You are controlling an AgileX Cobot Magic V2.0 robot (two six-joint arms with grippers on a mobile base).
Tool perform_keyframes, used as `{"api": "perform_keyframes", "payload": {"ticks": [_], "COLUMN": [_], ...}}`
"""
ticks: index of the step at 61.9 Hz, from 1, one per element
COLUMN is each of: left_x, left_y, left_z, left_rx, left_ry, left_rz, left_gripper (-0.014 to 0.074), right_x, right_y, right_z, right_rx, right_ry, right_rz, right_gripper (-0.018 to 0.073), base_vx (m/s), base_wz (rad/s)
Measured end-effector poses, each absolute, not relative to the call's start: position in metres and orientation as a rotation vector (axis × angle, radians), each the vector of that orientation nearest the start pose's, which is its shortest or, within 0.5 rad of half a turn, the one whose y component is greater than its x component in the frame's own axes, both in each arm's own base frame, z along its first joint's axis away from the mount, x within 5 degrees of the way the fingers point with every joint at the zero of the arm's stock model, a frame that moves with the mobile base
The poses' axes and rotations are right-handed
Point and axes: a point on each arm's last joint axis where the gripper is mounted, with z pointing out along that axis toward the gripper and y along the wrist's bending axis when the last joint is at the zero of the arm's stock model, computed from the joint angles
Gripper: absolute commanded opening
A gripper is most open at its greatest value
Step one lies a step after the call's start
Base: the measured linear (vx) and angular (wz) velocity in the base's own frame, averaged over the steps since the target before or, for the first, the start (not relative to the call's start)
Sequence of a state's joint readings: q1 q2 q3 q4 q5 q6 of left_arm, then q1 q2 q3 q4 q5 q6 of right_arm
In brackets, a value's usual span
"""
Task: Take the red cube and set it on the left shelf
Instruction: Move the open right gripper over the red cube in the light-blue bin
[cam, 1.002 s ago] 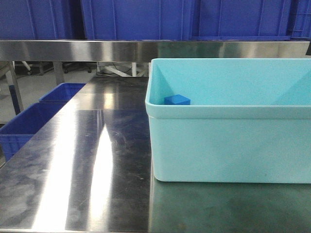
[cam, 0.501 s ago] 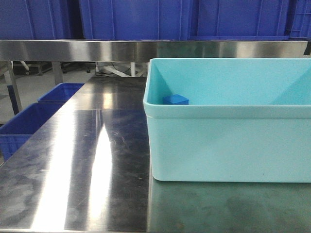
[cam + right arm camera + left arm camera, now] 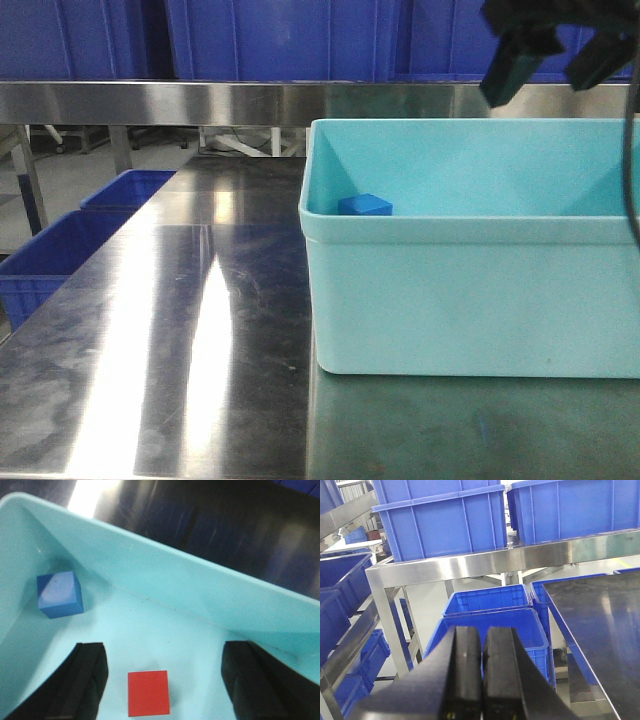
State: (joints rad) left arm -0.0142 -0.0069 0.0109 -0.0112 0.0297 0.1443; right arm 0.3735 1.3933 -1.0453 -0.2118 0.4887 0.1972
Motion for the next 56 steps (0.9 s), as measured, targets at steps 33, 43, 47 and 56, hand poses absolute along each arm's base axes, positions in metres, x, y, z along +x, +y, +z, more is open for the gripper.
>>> {"api": "perform_keyframes", "payload": {"ticks": [33, 43, 47, 56], "left_x": [0.056, 0.056, 0.056, 0.056], "left_y": [-0.001, -0.001, -0.001, -0.001], "left_z": [0.207, 0.207, 0.207, 0.207], "left_rx": [0.112, 0.112, 0.112, 0.112], "left_ry": [1.514, 1.514, 1.514, 1.514], "left_rz": [0.095, 0.095, 0.095, 0.095], "left_gripper": [0.0106, 0.0106, 0.0106, 0.0106], "right_x": [0.295, 0.295, 0.294, 0.292], "right_y": [0.108, 0.108, 0.108, 0.107], "right_z": [0.29, 0.29, 0.289, 0.287], "right_rx": [-0.395, -0.395, -0.395, -0.384], "right_ry": [2.309, 2.32, 2.328, 2.366], "right_rz": [0.068, 0.063, 0.06, 0.061], "right_gripper": [0.0583, 0.0585, 0.0585, 0.0585], "base_vx": [0.0, 0.0, 0.0, 0.0], "base_wz": [0.0, 0.0, 0.0, 0.0]}}
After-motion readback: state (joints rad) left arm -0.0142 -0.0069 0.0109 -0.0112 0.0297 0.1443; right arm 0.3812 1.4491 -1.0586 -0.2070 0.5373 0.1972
